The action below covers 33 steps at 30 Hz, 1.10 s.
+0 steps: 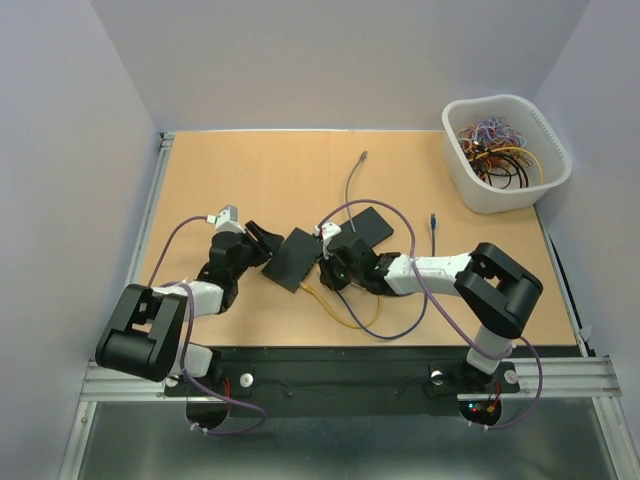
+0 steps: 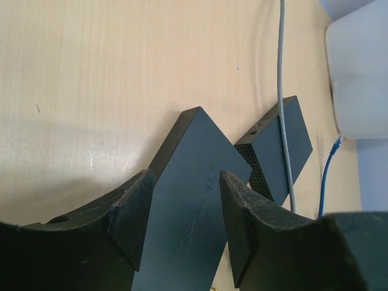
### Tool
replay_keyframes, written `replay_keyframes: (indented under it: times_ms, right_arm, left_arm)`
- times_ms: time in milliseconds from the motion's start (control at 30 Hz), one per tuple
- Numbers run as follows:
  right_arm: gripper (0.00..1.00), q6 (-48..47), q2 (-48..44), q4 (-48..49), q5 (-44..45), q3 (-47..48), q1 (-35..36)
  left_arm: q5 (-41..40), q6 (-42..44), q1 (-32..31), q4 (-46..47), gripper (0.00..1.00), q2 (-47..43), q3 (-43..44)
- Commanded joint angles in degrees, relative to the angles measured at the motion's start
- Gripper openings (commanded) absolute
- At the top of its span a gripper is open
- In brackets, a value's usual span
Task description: Insert the plug into the switch port
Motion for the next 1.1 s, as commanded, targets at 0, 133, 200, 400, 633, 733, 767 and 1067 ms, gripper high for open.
replay_keyframes:
  times_ms: [0,133,200,400,633,733,767,1067]
  right_arm:
    - [0.0,0.2,1.1,3.0,-0.3,2.0,0.0]
    - [0.0,0.2,2.0,4.9,-1.3,2.3,0.2]
    - [0.0,0.4,2.4,5.6,-1.3,2.5,0.3]
    - [0.0,0.3,3.1,6.6,-1.3,3.4,1.1]
    - [0.0,0.2,3.4,6.7,-1.6,4.4,2.0]
    - [0.0,0.1,3.6,6.7,-1.6,4.8,2.3]
    - [0.0,0.3,3.6,6.8,-1.6,5.0,2.3]
    - [0.01,0.3,4.4,6.7,-1.3,6.4,2.6]
  left_arm:
    - [2.0,0.8,0.4,8.1,0.58,1.6,0.7]
    - [2.3,0.5,0.4,9.2,0.58,3.1,0.1]
    - [2.4,0.1,0.4,9.8,0.58,4.1,-0.1]
    - [2.7,-1.3,0.3,10.7,0.57,6.1,-0.7]
    - [2.5,-1.9,-0.3,11.8,0.56,8.9,-1.6]
    - [2.6,-2.1,-0.8,12.6,0.56,9.7,-2.0]
    - [2.5,-2.1,-0.9,12.8,0.56,10.1,-2.2]
    - [2.6,-2.4,-1.5,14.4,0.56,11.9,-2.9]
